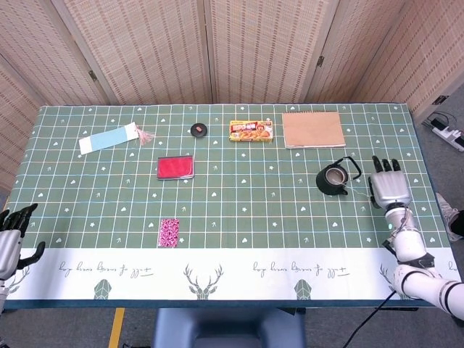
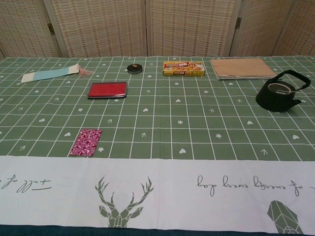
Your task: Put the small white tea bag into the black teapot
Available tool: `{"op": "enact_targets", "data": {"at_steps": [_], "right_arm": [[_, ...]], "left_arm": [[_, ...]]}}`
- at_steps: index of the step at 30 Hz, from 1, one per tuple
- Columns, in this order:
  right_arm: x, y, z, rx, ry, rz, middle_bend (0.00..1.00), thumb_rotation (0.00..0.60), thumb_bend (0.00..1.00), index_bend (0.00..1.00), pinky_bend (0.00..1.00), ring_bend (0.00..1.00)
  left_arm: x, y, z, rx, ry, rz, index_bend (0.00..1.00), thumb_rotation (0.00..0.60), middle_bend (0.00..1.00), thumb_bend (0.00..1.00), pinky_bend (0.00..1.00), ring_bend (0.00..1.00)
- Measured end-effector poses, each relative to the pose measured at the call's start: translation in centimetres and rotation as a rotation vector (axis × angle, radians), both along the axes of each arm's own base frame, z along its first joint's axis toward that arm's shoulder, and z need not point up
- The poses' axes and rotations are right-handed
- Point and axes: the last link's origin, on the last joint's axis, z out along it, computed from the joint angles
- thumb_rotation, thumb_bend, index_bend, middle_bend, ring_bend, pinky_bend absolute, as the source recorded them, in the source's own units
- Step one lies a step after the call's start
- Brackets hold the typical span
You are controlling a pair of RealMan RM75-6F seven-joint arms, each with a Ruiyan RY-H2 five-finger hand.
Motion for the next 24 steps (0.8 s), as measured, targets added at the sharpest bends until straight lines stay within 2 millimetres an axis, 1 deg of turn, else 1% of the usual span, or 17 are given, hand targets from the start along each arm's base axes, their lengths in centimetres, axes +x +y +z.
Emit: {"op": "enact_targets", "data": {"at_steps": [1,3,6,14,18,21,24], "right_arm": [[0.0,0.2,-0.2,0.005,0.006,-0.001,0.0,0.6,0.44,0.24,0.0,0.0],[-0.1,0.5,-0.3,0.011,0.016,-0.003,0.0,0.6,0.44,0.13,0.0,0.0],[-0.1,0.8,-0.4,0.015,0.034,-0.006,0.0,0.6,0.44,0.06,0.0,0.0],[-0.2,1.7,-0.1,0.019,0.05,-0.02,0.0,0.6,0.44,0.03,0.0,0.0],[0.6,2.6,0.6,0.004,0.011,-0.005,0.0,0.6,0.44,0.01,0.0,0.0],[1.8,4.1,1.4,-0.013,-0.046,0.032,0.0,0.6,0.44,0.0,0.0,0.0],[2.9,6.2,2.4,-0.037,-0.105,0.088,0.0,0.6,0.44,0.0,0.0,0.0]], "left_arm": [[0.0,0.0,0.0,0.0,0.0,0.001,0.0,0.6,0.08,0.4,0.01,0.09],[-0.1,0.0,0.0,-0.002,0.0,0.004,0.0,0.6,0.08,0.4,0.01,0.09],[-0.1,0.1,0.0,-0.002,0.0,0.004,0.0,0.6,0.08,0.4,0.01,0.09],[0.0,0.0,0.0,0.001,0.0,0.001,0.0,0.6,0.08,0.4,0.01,0.09],[0.1,0.0,0.0,0.0,0.0,-0.006,0.0,0.6,0.08,0.4,0.01,0.09],[0.3,-0.1,0.0,-0.001,-0.001,-0.015,0.0,0.6,0.08,0.4,0.01,0.09],[0.5,-0.2,-0.1,-0.004,0.0,-0.026,0.0,0.6,0.08,0.4,0.01,0.09]]}}
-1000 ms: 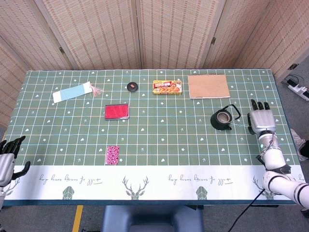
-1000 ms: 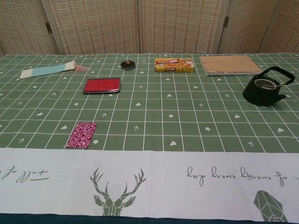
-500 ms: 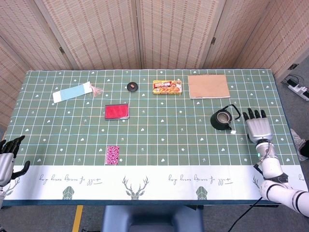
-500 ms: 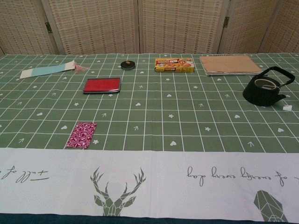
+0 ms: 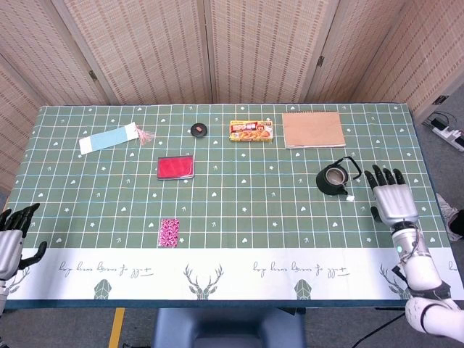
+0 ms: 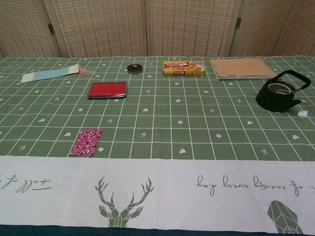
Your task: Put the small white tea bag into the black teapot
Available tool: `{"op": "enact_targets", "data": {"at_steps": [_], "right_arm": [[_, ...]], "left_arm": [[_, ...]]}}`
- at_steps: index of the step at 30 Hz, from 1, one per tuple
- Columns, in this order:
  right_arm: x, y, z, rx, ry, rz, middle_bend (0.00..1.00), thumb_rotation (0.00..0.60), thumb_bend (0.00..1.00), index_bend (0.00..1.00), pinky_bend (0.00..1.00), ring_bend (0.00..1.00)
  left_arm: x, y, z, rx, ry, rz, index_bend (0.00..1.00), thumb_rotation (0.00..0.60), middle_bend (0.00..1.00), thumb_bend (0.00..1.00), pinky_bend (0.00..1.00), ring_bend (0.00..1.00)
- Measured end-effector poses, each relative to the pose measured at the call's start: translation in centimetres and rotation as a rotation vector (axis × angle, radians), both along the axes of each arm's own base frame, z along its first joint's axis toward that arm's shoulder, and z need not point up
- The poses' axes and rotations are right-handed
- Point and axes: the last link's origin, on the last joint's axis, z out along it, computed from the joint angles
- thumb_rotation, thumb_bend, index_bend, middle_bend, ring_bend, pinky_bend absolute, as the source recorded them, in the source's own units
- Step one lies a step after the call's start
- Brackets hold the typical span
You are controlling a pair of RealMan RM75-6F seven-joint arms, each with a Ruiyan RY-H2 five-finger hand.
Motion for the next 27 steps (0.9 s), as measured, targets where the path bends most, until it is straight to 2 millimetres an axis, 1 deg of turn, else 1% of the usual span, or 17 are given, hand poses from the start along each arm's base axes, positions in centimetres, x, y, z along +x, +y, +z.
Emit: {"op": "enact_targets", "data": {"at_steps": [4,6,7,10,13,16,22,27], "right_arm": [[0.8,3.5,1.4,-0.048,-0.075,0.085,0.0,0.6,0.44,0.0,0.0,0.0],[0.7,5.2,1.7,-0.069,-0.1,0.119,0.0,0.6,0.44,0.0,0.0,0.0],[0.6,6.4,1.9,-0.084,-0.115,0.14,0.0,0.6,0.44,0.0,0.0,0.0],[-0.3,9.6,1.8,-0.12,-0.155,0.173,0.0,0.6,0.44,0.0,0.0,0.0],[-1.9,11.6,1.3,-0.136,-0.186,0.173,0.0,0.6,0.44,0.0,0.0,0.0],[-3.1,12.7,0.8,-0.131,-0.203,0.171,0.0,0.6,0.44,0.0,0.0,0.0],[-2.7,14.5,0.1,-0.135,-0.208,0.219,0.0,0.6,0.44,0.0,0.0,0.0],[-2.6,14.4,-0.1,-0.135,-0.205,0.22,0.0,0.6,0.44,0.0,0.0,0.0]], "left_arm": [[0.4,-0.4,-0.2,-0.01,0.005,-0.02,0.0,0.6,0.08,0.4,0.01,0.09],[0.8,-0.8,-0.4,-0.016,0.011,-0.041,0.0,0.6,0.08,0.4,0.01,0.09],[1.1,-1.0,-0.5,-0.021,0.012,-0.053,0.0,0.6,0.08,0.4,0.01,0.09],[2.1,-1.9,-1.0,-0.049,0.016,-0.109,0.0,0.6,0.08,0.4,0.01,0.09],[3.0,-2.9,-1.7,-0.077,0.034,-0.162,0.0,0.6,0.08,0.4,0.01,0.09],[3.3,-3.4,-2.0,-0.082,0.053,-0.168,0.0,0.6,0.08,0.4,0.01,0.09],[3.4,-3.6,-2.0,-0.074,0.043,-0.167,0.0,0.6,0.08,0.4,0.01,0.09],[3.0,-3.5,-1.6,-0.061,0.05,-0.146,0.0,0.6,0.08,0.4,0.01,0.09]]}}
